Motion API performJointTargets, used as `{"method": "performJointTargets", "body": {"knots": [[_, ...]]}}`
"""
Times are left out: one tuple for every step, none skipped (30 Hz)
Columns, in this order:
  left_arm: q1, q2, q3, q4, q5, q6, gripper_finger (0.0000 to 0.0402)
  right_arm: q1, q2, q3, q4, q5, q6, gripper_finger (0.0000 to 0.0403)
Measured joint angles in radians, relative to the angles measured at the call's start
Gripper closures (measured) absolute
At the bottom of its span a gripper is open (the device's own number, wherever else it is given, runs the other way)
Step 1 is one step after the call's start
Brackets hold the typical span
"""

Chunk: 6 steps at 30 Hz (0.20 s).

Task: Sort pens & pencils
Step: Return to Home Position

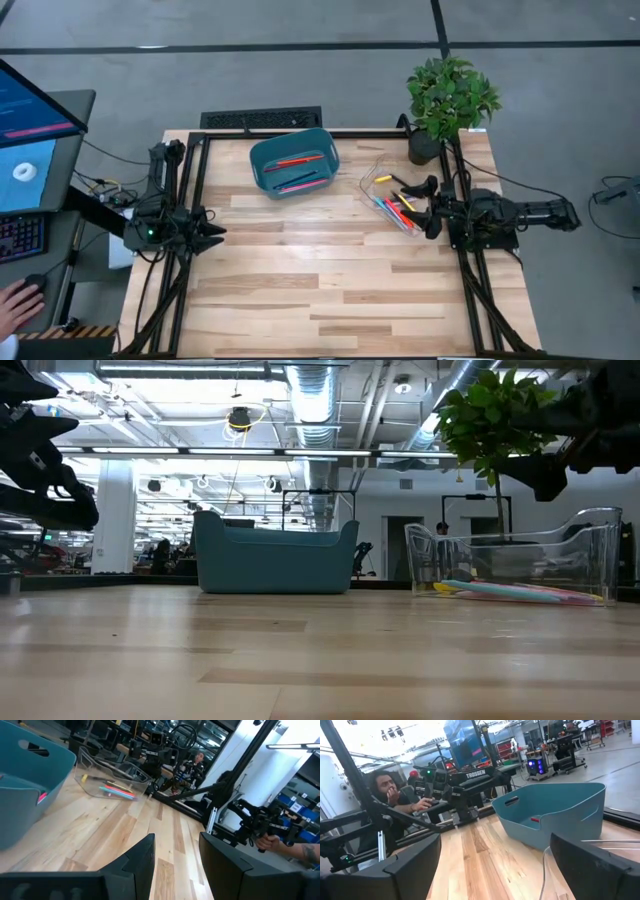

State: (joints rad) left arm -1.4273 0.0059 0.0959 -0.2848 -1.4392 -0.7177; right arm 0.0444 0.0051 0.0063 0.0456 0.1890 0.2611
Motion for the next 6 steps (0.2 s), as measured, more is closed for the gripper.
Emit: {"method": "performJointTargets", "body": {"knots": [[0.000,0.000,0.000,0.000,-0.002,0.000,0.0258,0.000,0.000,0.000,0.000,0.000,0.000,0.0005],[0.000,0.000,0.000,0.000,-0.005,0.000,0.0258,0.000,0.000,0.000,0.000,0.000,0.000,0.0005],[0.000,0.000,0.000,0.000,-0.007,0.000,0.0258,0.000,0.000,0.000,0.000,0.000,0.000,0.0005],[0.000,0.000,0.000,0.000,-0.009,0.000,0.0258,0.000,0.000,0.000,0.000,0.000,0.000,0.0005],[0.000,0.000,0.000,0.000,-0.010,0.000,0.0258,0.000,0.000,0.000,0.000,0.000,0.000,0.0005],[0.000,0.000,0.000,0.000,-0.012,0.000,0.0258,0.000,0.000,0.000,0.000,0.000,0.000,0.0005]]}}
